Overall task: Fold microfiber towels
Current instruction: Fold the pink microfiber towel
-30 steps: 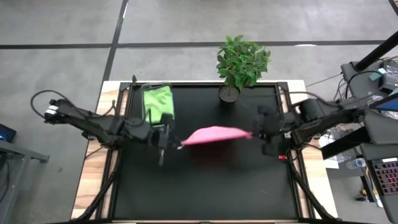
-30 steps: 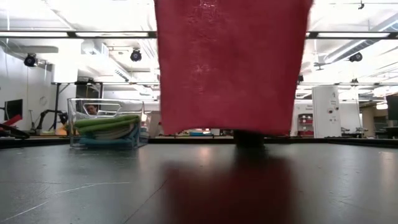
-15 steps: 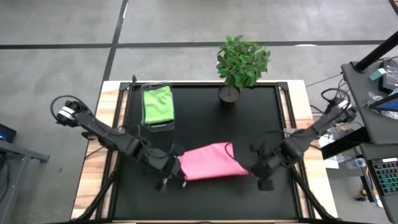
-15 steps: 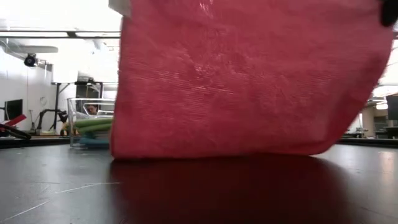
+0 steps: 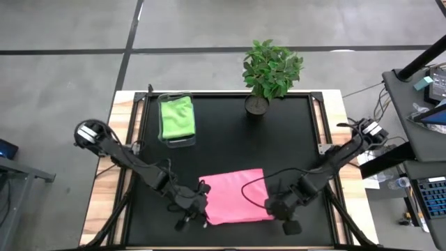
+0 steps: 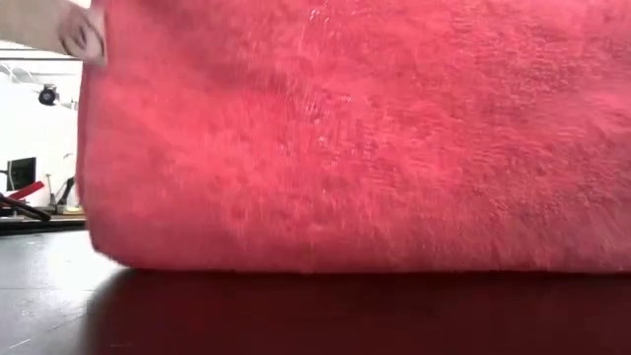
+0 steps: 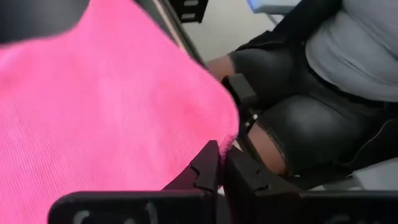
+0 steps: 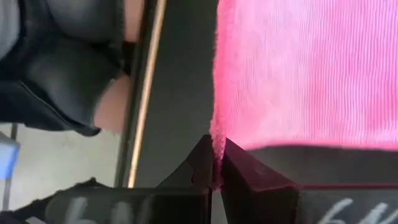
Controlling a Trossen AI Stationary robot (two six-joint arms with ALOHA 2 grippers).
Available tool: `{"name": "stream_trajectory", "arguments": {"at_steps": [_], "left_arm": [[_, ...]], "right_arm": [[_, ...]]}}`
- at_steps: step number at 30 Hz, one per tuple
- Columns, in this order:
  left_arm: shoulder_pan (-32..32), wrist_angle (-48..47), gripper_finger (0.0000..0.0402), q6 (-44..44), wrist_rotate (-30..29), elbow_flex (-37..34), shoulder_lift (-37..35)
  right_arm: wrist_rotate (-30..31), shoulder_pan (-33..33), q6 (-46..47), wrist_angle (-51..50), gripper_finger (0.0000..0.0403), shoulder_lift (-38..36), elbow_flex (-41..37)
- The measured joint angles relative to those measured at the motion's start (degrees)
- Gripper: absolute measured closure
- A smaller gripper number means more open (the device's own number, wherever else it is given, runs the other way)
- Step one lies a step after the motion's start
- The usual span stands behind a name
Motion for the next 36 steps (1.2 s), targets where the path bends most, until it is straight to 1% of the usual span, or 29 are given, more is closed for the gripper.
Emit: {"name": "stream_trajectory", "arguments": {"at_steps": [3,6,8,13,18,26,33,36], "left_arm": [[0.72,-0.27,0.0401,-4.37,-0.02,-1.46,0.96],[1.8,-2.31,0.0401,-8.24,-0.21,-2.69,1.73],[2.16,-5.0,0.0401,-8.48,-0.98,-2.76,1.72],[3.99,-11.95,0.0401,-8.52,-6.93,-2.76,1.49],[6.49,-18.34,0.0401,-8.57,-10.14,-2.86,1.43],[9.18,-18.46,0.0401,-8.54,-10.52,-4.39,1.4],[10.68,-18.53,0.0402,-9.75,-10.66,-5.23,1.4],[11.35,-18.54,0.0402,-11.12,-11.17,-5.27,1.4]], "right_arm": [[-0.03,-1.63,-1.94,0.09,0.0394,-0.16,0.18],[2.37,-3.91,-3.68,-1.7,0.0394,-0.22,0.07],[3.88,-5.66,-4.8,-3.91,0.0394,-0.42,0.07],[7.26,-10.51,-7.54,-7.88,0.0394,0.1,-0.08],[8.84,-14.74,-8.84,-8.73,0.0394,0.08,-1.21],[11.81,-17.91,-9.11,-8.68,0.0394,2.16,-2.64],[16.34,-18.38,-11.55,-8.47,0.0394,5.04,-2.83],[16.85,-18.66,-12.19,-8.39,0.0394,5.55,-2.79]]}}
